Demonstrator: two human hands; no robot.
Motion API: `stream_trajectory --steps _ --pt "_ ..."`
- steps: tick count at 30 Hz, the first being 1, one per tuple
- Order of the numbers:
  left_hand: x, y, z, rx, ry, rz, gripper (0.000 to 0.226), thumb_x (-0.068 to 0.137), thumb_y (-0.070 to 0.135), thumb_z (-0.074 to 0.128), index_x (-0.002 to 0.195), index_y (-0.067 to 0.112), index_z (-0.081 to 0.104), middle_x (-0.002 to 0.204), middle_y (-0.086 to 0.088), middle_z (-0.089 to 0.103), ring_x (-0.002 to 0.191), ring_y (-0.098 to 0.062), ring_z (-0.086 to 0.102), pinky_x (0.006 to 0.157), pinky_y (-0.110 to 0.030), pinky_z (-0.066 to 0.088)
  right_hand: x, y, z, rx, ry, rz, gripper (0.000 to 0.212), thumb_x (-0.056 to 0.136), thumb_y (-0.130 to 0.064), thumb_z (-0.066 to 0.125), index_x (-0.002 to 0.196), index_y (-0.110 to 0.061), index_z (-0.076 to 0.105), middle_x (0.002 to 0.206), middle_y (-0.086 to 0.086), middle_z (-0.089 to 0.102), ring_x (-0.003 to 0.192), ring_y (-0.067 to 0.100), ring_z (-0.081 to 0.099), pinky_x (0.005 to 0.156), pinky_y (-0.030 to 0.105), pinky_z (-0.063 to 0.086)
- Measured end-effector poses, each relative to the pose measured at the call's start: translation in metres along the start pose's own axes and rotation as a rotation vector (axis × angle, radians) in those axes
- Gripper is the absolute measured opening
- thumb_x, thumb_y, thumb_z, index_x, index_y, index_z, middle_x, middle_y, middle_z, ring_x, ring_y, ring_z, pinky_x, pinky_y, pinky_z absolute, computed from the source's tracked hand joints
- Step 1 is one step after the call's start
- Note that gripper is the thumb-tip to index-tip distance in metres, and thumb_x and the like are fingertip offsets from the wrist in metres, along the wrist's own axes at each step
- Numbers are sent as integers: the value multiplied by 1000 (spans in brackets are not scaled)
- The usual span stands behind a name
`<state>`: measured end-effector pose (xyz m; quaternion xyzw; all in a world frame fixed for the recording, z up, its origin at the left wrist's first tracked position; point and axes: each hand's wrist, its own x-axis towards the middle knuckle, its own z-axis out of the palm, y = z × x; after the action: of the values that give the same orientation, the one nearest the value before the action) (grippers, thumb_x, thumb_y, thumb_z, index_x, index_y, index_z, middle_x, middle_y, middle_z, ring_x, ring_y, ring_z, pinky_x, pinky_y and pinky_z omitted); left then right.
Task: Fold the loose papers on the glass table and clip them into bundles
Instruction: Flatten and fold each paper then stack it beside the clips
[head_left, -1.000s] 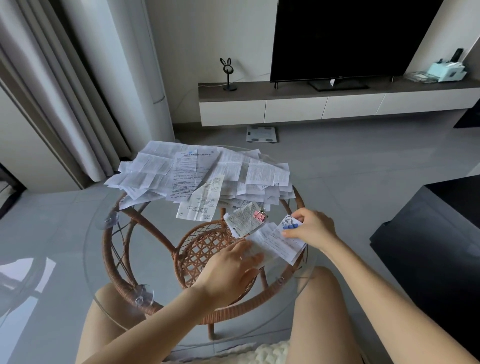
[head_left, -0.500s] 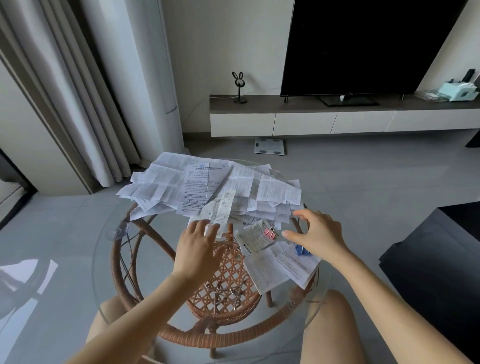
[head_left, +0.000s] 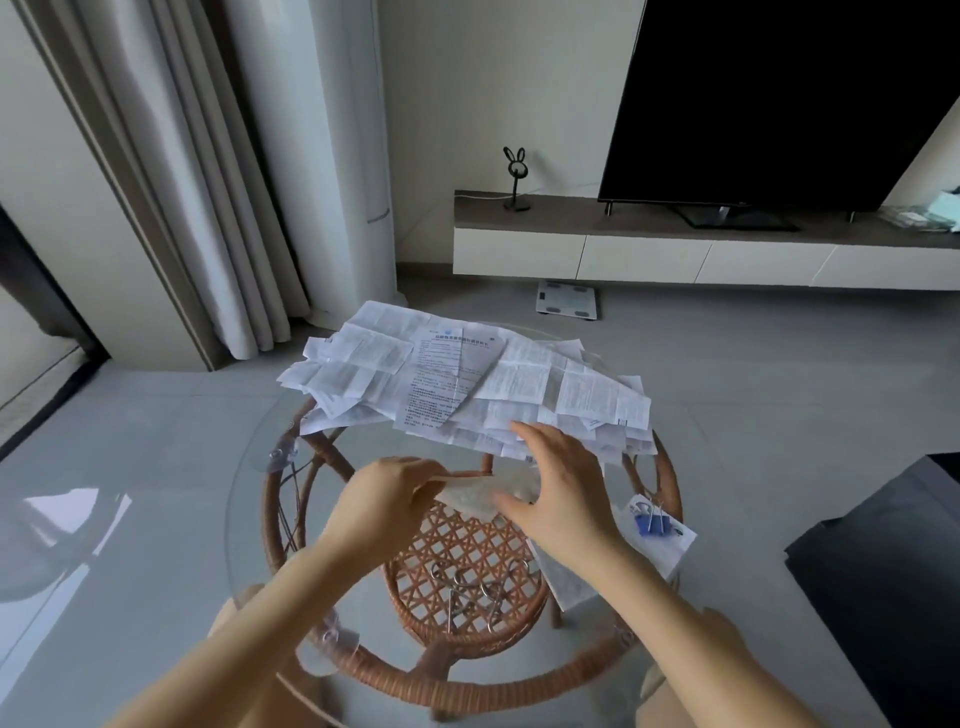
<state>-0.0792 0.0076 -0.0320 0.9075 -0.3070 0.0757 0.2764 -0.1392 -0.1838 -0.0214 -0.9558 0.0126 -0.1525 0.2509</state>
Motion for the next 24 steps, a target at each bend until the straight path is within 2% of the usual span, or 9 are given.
stream_trajectory --steps 3,6,9,12,14,16,19,21,24 --pt "-16 -3 -23 -164 -126 -96 17 90 27 62 87 11 68 78 8 69 70 -11 63 65 -22 49 0 -15 6 204 -104 165 69 75 -44 75 134 -23 46 119 -13 52 108 9 50 90 27 41" --pt "-23 -7 -36 -529 -116 -348 16 92 21 61 77 16 64 65 17 62 62 3 55 63 -14 43 -4 -23 9 638 -285 428 45 71 -22 82 112 -20 62 109 -8 66 105 13 61 89 30 49" --pt "-27 -6 -37 -837 -48 -532 9 91 15 62 86 9 67 71 11 66 69 -5 60 66 -20 45 -13 -31 10 1012 -327 577 26 73 -3 77 95 -14 68 92 2 74 91 18 68 83 36 55" --pt "-32 -6 -33 -1100 6 -659 9 90 11 61 94 7 68 85 -5 72 79 -19 67 72 -30 54 -20 -37 13 1236 -329 621 11 80 -6 69 91 -3 70 94 10 73 84 20 69 71 34 57" --pt "-37 -9 -31 -1165 16 -685 9 89 9 61 93 6 68 88 -7 73 80 -19 68 69 -28 56 -24 -39 16 1255 -260 615 15 80 -11 69 89 0 70 94 14 73 87 27 69 77 38 56" --pt "-42 -12 -27 -1166 18 -697 8 87 11 63 93 8 68 88 -4 73 83 -18 69 68 -23 54 -28 -42 17 1214 -184 565 22 82 -14 69 89 6 66 93 20 71 93 33 67 85 43 54" --pt "-42 -15 -21 -969 49 -655 26 80 17 74 105 16 65 100 -3 70 97 -23 66 74 -21 50 -33 -45 15 737 49 184 11 90 -17 63 81 -10 65 79 3 70 79 8 66 71 20 53" --pt "-43 -18 -18 -611 148 -554 54 72 23 82 118 23 55 110 4 62 103 -16 58 82 -21 44 -34 -39 15 328 269 -156 14 92 -22 58 84 -14 67 78 -5 70 71 1 65 62 13 51" --pt "-54 -17 -15 -98 264 -218 79 62 21 87 132 20 48 118 0 57 111 -19 52 97 -34 37 -46 -24 24 -42 324 -479 23 87 -21 53 87 -7 71 89 0 73 78 8 69 74 16 53"
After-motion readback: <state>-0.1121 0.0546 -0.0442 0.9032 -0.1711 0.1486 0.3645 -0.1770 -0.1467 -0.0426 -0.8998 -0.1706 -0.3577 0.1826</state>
